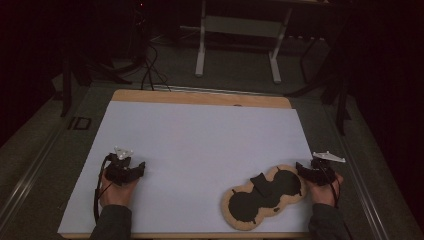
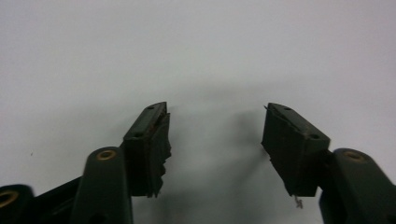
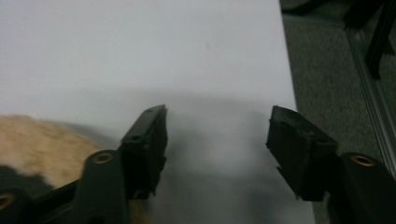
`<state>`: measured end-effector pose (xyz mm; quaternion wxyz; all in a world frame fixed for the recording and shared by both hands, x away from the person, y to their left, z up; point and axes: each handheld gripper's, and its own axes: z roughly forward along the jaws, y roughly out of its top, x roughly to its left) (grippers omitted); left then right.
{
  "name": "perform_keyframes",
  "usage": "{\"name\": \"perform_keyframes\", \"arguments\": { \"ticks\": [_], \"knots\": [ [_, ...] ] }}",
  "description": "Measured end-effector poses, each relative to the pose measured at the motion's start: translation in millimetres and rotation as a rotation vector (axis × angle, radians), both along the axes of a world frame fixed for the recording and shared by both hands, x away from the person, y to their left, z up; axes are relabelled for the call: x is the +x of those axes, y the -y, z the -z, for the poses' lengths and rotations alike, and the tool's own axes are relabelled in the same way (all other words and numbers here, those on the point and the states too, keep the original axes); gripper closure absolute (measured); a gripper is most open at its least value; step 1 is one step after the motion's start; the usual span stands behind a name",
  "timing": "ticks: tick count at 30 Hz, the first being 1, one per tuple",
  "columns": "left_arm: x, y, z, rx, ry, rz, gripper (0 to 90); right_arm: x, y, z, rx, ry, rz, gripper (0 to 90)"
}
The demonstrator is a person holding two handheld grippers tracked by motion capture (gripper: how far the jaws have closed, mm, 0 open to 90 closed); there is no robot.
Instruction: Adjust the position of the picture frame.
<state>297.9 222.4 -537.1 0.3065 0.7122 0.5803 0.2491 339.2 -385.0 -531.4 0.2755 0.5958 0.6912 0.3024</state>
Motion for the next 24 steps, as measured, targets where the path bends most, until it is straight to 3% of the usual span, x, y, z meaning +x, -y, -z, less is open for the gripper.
{"name": "perform_keyframes", "arguments": {
  "ticks": [4, 9, 18, 22, 24],
  "knots": [
    [-3.9, 2.0, -4.0, -0.007, 0.036, 0.019, 44.0, -7.3, -1.9, -12.5, 0.026, 0.051, -0.026, 45.7],
    [-7.2, 4.1, -6.0, -0.014, 0.053, 0.043, 45.9, -15.0, -6.4, -23.3, 0.034, 0.083, -0.066, 51.9],
    [-7.3, 5.0, -6.0, -0.013, 0.052, 0.042, 46.3, -21.4, -8.5, -27.7, 0.068, 0.081, -0.134, 76.7],
    [-8.3, 4.9, -7.1, -0.017, 0.058, 0.047, 46.4, -25.2, -13.6, -31.4, 0.079, 0.081, -0.195, 88.2],
    [-8.7, 4.2, -7.3, -0.023, 0.058, 0.045, 46.4, -27.9, -16.8, -32.7, 0.078, 0.079, -0.222, 89.8]
  ]
}}
